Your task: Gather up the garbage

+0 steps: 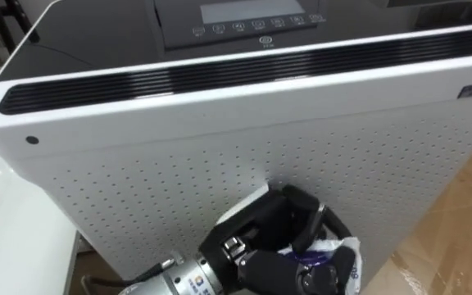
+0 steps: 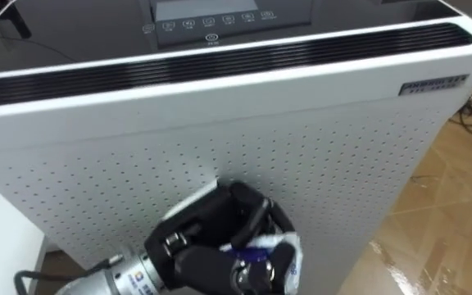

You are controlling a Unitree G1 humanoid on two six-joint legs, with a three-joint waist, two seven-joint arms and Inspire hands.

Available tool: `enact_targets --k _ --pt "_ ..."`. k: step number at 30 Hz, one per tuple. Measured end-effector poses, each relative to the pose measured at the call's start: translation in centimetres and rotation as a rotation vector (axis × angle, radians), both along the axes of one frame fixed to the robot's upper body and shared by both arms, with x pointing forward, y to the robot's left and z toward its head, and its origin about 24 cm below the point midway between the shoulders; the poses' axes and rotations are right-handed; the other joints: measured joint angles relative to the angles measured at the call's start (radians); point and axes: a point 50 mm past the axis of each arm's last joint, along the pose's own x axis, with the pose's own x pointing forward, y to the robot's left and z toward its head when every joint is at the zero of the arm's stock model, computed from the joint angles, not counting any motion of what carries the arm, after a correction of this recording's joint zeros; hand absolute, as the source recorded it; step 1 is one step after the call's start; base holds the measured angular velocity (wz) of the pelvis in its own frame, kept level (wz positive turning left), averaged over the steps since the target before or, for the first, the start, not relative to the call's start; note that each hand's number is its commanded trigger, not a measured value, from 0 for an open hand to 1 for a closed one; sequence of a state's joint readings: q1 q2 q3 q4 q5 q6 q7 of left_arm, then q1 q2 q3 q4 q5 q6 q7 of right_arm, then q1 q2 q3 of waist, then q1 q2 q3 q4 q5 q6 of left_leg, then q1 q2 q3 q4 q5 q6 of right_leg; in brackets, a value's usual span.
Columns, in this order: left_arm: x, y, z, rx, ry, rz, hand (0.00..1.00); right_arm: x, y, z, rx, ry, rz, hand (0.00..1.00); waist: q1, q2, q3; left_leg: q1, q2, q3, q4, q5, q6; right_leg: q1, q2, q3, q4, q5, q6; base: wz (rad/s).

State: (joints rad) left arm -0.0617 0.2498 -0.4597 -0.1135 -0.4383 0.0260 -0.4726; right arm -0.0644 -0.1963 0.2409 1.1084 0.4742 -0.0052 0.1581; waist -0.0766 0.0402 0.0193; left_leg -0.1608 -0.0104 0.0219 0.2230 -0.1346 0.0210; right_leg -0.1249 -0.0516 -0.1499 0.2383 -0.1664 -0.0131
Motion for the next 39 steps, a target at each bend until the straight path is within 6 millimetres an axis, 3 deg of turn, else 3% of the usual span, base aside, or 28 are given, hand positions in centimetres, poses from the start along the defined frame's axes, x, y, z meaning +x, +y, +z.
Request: enact_targets --k 5,12,26,27,28,29,30,31,33,39 --pt "-0.3 -0.1 -1.9 0.056 0.053 0.004 1.0 0.7 0.0 0.3 -0.007 -0.029 0.018 1.0 -0.001 0.02 -0.0015 -0.041 -0.002 0.004 0.004 0.007 0.003 -0.049 -0.006 0.001 0.019 -0.001 -0.001 -0.01" --pt "-0.5 0.2 -5.5 0.187 0.15 0.019 1.0 2.5 0.6 0.9 0.002 -0.079 0.031 1.0 -0.005 0.016 0.0051 -0.091 -0.002 0.021 0.018 0.012 0.006 -0.113 -0.017 -0.01 0.056 -0.006 -0.002 -0.04" --pt "-1.3 0.5 -9.0 0.317 0.207 0.015 1.0 3.6 0.9 1.4 0.005 -0.131 0.031 1.0 -0.001 0.005 0.0131 -0.149 0.001 0.022 0.034 0.015 0.006 -0.159 -0.016 -0.018 0.058 -0.003 -0.005 0.02" --pt "-1.3 0.4 -9.0 0.331 0.196 0.012 0.76 3.7 0.9 1.5 0.006 -0.137 0.031 1.0 0.0 0.002 0.0151 -0.151 0.001 0.022 0.034 0.015 0.006 -0.159 -0.016 -0.018 0.057 -0.003 -0.005 0.04" --pt "-1.4 0.3 -9.2 0.345 0.188 0.009 0.58 3.7 0.9 1.5 0.007 -0.144 0.029 1.0 0.001 -0.001 0.0167 -0.152 0.0 0.022 0.034 0.015 0.006 -0.159 -0.016 -0.018 0.056 -0.003 -0.005 0.03" --pt "-1.4 0.3 -9.3 0.359 0.181 0.006 0.2 3.8 1.0 1.5 0.009 -0.146 0.027 1.0 0.001 -0.002 0.0173 -0.152 0.0 0.022 0.034 0.015 0.006 -0.159 -0.016 -0.018 0.056 -0.003 -0.005 0.0" --pt "-1.5 0.3 -9.4 0.386 0.168 -0.001 0.08 3.8 1.1 1.5 0.008 -0.147 0.033 1.0 0.003 -0.004 0.0178 -0.154 0.001 0.027 0.035 0.015 0.006 -0.162 -0.016 -0.017 0.057 -0.003 -0.005 -0.03" --pt "-1.4 0.5 -9.6 0.412 0.161 -0.005 0.04 4.0 1.1 1.6 0.008 -0.15 0.038 1.0 0.004 -0.005 0.0175 -0.159 0.002 0.029 0.036 0.015 0.006 -0.168 -0.016 -0.015 0.059 -0.003 -0.005 -0.04" --pt "-1.5 0.7 -10.1 0.432 0.174 -0.004 0.12 4.0 1.4 1.6 0.01 -0.149 0.051 1.0 0.004 -0.005 0.0176 -0.159 0.003 0.03 0.036 0.015 0.006 -0.169 -0.015 -0.013 0.061 -0.003 -0.005 -0.02" --pt "-1.4 0.9 -10.5 0.444 0.183 0.0 0.05 4.2 2.3 1.5 0.034 -0.151 0.052 1.0 0.023 -0.009 0.0204 -0.158 0.004 0.04 0.037 0.015 0.006 -0.175 -0.015 -0.005 0.071 -0.003 -0.005 -0.02"
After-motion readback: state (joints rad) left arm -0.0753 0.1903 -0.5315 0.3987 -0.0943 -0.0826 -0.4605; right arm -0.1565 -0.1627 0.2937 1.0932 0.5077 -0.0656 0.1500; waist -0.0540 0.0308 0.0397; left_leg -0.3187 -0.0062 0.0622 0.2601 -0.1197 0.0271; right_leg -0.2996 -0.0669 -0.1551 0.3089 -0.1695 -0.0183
